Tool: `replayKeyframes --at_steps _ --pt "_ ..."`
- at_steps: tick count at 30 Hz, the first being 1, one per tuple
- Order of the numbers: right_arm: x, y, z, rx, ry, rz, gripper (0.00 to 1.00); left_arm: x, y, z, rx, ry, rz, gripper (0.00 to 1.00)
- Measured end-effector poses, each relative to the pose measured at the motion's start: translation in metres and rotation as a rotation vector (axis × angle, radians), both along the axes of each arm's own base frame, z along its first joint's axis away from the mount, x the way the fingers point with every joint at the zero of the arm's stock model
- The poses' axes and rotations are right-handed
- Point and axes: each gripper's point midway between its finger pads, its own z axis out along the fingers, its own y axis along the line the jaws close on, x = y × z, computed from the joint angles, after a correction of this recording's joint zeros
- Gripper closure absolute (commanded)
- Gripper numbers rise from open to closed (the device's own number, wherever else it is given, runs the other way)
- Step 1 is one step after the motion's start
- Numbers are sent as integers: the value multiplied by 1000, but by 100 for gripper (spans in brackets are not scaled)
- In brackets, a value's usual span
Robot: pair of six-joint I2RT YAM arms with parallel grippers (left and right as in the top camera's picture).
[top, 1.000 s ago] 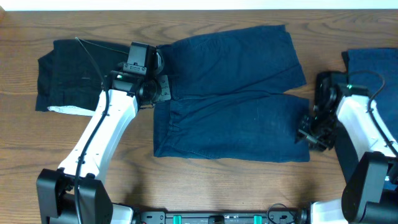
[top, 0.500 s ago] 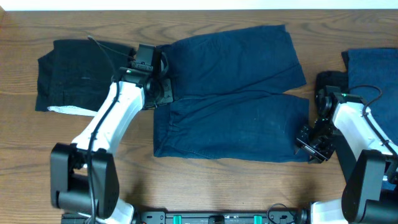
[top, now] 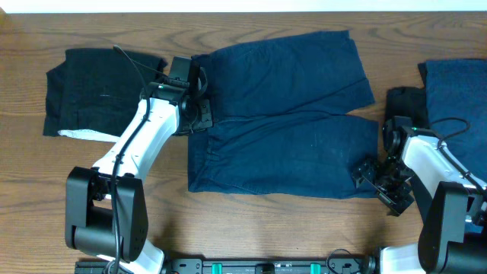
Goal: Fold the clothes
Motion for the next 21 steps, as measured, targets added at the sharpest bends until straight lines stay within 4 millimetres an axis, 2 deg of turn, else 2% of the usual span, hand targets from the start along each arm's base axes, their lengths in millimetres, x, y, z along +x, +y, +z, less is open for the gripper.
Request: replayKeyframes --at_steps 3,7,9,12,18,21 --pt "4 3 -2 16 -27 -4 5 0 0 0 0 0 0 87" --pt "11 6 -4 36 -63 -5 14 0 0 0 0 -1 0 88" --pt "14 8 -4 45 -74 -8 15 0 0 0 0 0 0 87" --pt "12 15 -3 89 -71 6 16 -1 0 0 1 4 0 88" --pt "-7 30 8 181 10 21 15 -2 1 -1 2 10 0 88" --pt "0 31 19 193 -25 37 11 -2 1 -1 2 10 0 88"
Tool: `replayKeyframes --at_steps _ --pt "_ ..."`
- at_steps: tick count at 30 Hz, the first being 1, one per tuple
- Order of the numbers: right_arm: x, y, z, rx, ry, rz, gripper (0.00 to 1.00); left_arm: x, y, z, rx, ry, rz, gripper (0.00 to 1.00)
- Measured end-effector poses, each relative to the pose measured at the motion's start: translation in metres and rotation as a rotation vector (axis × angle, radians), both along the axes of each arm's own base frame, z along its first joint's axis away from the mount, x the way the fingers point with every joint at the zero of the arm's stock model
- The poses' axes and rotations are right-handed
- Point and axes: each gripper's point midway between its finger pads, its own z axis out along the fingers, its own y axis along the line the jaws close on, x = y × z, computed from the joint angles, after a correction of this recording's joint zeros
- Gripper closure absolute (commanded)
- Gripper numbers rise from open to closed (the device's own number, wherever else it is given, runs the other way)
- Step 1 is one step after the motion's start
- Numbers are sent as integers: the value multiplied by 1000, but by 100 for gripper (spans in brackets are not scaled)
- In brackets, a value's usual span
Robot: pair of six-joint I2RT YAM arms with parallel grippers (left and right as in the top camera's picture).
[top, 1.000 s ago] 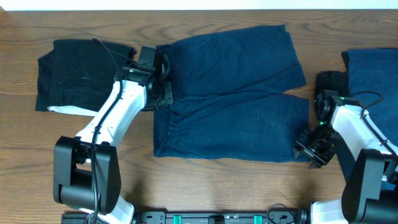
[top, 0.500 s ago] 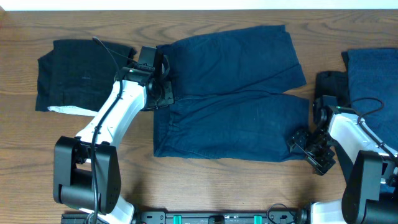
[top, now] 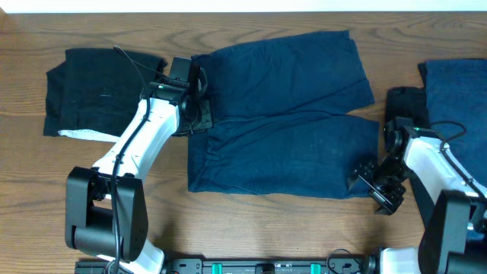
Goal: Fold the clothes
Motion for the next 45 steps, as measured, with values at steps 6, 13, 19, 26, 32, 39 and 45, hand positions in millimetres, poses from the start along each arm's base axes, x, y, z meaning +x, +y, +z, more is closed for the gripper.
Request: replayKeyframes --at_steps 6,13,19,26,32,39,45 --pt "25 -7 20 -39 -162 17 7 0 0 0 0 0 0 88" --pt "38 -11 7 -65 -236 13 8 0 0 0 0 -1 0 87" --pt "35 -7 -14 -52 -265 -6 7 1 0 0 0 -3 0 87" --pt "36 -7 -22 -52 -297 -17 36 1 0 0 -1 -3 0 87" --pt "42 -9 -24 -66 -327 -19 93 0 0 0 0 -1 0 87" --pt "41 -9 -25 -64 -323 -25 99 -7 1 -2 5 28 6 66" --pt "41 -9 -25 -67 -323 -25 99 -34 14 -7 32 155 111 60"
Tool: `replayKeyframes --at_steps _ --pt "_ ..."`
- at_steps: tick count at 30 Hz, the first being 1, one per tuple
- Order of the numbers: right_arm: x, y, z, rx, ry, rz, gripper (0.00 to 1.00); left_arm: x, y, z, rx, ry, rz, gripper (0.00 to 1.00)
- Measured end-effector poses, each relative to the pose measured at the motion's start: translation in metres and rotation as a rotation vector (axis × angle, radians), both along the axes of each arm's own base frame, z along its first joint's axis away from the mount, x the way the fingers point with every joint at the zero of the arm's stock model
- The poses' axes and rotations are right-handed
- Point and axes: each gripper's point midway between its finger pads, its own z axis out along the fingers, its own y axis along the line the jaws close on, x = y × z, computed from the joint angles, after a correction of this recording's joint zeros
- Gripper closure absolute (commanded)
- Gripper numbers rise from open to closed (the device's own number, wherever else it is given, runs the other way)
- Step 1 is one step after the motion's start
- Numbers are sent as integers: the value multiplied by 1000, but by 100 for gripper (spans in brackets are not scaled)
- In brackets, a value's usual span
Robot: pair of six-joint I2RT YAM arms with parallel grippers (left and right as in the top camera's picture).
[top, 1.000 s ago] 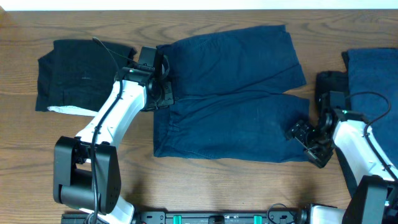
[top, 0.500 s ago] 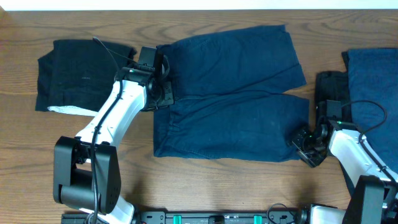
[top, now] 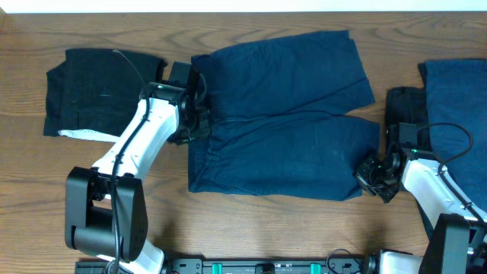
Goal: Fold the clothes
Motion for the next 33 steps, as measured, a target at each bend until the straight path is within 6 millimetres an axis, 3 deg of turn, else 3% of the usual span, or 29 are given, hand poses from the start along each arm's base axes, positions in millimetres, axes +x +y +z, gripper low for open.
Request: replayKeyframes --at_steps 5,13,16,19,25,33 --pt "0 0 0 -3 0 0 99 -25 13 -7 25 109 135 56" --pt "0 -1 0 -4 2 0 99 -86 1 -42 17 290 128 51" --pt "-1 -1 0 -4 2 1 99 -102 1 -49 16 335 121 44" --pt "-1 -1 0 -5 3 3 99 -107 0 -52 7 353 121 40" --pt "-1 -1 0 -6 5 8 99 -106 -5 -58 -22 339 121 40" --pt "-2 -1 0 -6 6 14 99 -123 -6 -68 -40 380 143 39"
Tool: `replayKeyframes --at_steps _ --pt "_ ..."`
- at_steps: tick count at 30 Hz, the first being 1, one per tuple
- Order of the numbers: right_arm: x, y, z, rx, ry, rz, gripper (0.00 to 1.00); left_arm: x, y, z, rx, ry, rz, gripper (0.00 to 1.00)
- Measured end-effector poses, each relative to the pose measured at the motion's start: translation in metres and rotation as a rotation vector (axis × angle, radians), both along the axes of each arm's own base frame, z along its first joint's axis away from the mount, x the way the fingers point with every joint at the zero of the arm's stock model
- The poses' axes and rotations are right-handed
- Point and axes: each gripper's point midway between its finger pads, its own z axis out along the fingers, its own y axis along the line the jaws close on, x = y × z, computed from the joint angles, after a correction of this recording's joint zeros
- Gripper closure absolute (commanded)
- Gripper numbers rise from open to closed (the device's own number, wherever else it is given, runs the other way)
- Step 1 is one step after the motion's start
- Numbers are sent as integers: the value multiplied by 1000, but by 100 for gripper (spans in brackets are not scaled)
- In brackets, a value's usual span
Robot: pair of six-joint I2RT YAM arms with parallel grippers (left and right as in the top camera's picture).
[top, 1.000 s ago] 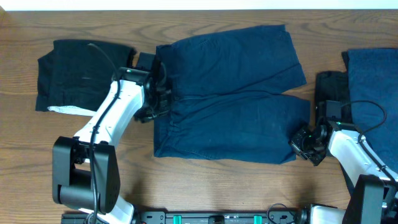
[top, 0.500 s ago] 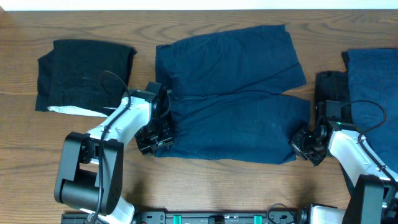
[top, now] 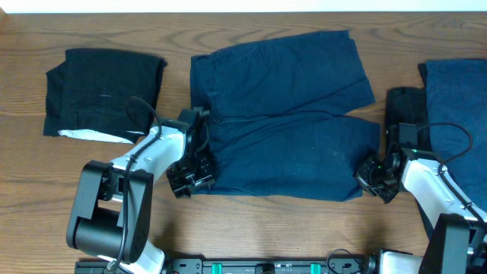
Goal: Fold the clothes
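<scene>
Dark blue shorts (top: 285,125) lie spread flat in the middle of the table, with the waist to the left and the two legs to the right. My left gripper (top: 192,173) sits at the near-left corner of the waist, its fingers at the cloth's edge. My right gripper (top: 371,175) rests on the near leg's hem corner. From overhead the jaws of both are hidden under their own bodies, so neither grip can be read.
A folded black garment (top: 103,91) with a white edge lies at the far left. More blue cloth (top: 456,91) and a black piece (top: 403,103) lie at the right edge. Bare wood runs along the front (top: 266,228).
My left gripper has moved from the far-left part of the waist down to its near-left corner. The right gripper stays at the near leg's hem corner. The shorts lie as before.
The left gripper first sat at the far-left waist edge, the right one off the near hem corner on the wood. The right one then came closer and reached the hem corner. The left one has now gone to the near waist corner.
</scene>
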Motion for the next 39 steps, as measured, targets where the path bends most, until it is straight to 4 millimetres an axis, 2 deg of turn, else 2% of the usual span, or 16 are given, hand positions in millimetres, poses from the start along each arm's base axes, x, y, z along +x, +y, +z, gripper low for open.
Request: replayKeyframes --at_steps 6,9,14,18,27,30,32,35,39 --pt "0 0 0 0 0 0 99 1 -2 0 -9 -7 6 41" --pt "0 0 0 0 0 1 99 3 -3 -1 -12 -13 16 56" --pt "0 0 0 0 0 1 99 9 -5 0 -27 -41 14 60" --pt "0 0 0 0 0 2 99 10 -6 0 -31 -47 16 71" --pt "-5 1 2 2 25 26 98 12 -8 1 -47 -61 -8 71" --pt "-5 1 12 6 48 43 99 13 -7 3 -48 -75 -22 71" --pt "2 0 24 5 43 58 99 14 -7 9 -50 -92 -25 71" --pt "15 -1 45 4 21 79 99 21 -8 26 -63 -169 -37 73" --pt "26 -2 65 3 1 106 99 29 -8 49 -76 -269 -46 81"
